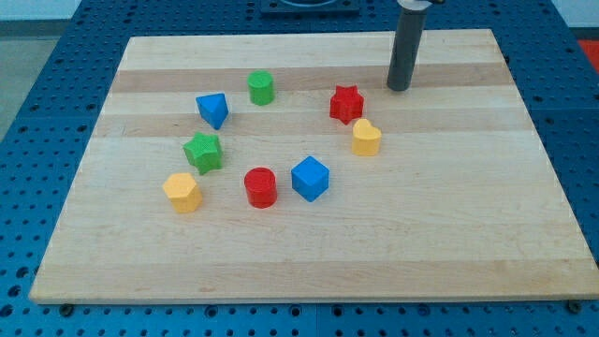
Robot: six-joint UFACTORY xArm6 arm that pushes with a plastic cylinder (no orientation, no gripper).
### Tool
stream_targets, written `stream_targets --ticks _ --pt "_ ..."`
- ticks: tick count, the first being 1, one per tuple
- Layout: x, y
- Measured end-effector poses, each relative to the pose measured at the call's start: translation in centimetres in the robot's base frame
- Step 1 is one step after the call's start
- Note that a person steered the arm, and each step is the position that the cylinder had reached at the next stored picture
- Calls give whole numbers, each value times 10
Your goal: Push the red star slightly to the left
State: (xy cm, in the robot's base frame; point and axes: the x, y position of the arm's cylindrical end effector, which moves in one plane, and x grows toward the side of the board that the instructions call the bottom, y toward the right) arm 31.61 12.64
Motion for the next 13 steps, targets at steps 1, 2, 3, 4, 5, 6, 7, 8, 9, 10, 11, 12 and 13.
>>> stream_targets --ticks 1,2,3,4,5,6,7,8,9,10,11,12,13 --pt "5 -4" --pt "12 -11" --pt "14 -11" --pt "34 -16" --pt "44 -25" --pt "44 -44" --pt "44 -65" --pt "44 -80" --pt "44 -78" --pt "43 -36" --pt "15 -1" --pt "3 4" --pt "3 4"
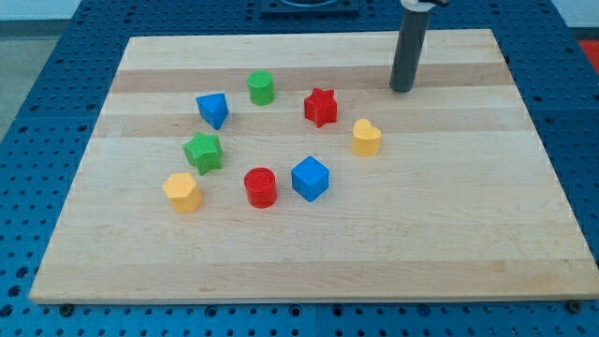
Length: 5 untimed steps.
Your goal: Push the red star slightly to the left
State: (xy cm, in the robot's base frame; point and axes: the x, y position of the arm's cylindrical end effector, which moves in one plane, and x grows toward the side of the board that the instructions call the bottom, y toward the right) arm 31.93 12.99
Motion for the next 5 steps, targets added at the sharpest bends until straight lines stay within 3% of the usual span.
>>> stream_targets --ticks 3,4,5 --pt "-3 -1" --pt "27 0" --pt "86 0"
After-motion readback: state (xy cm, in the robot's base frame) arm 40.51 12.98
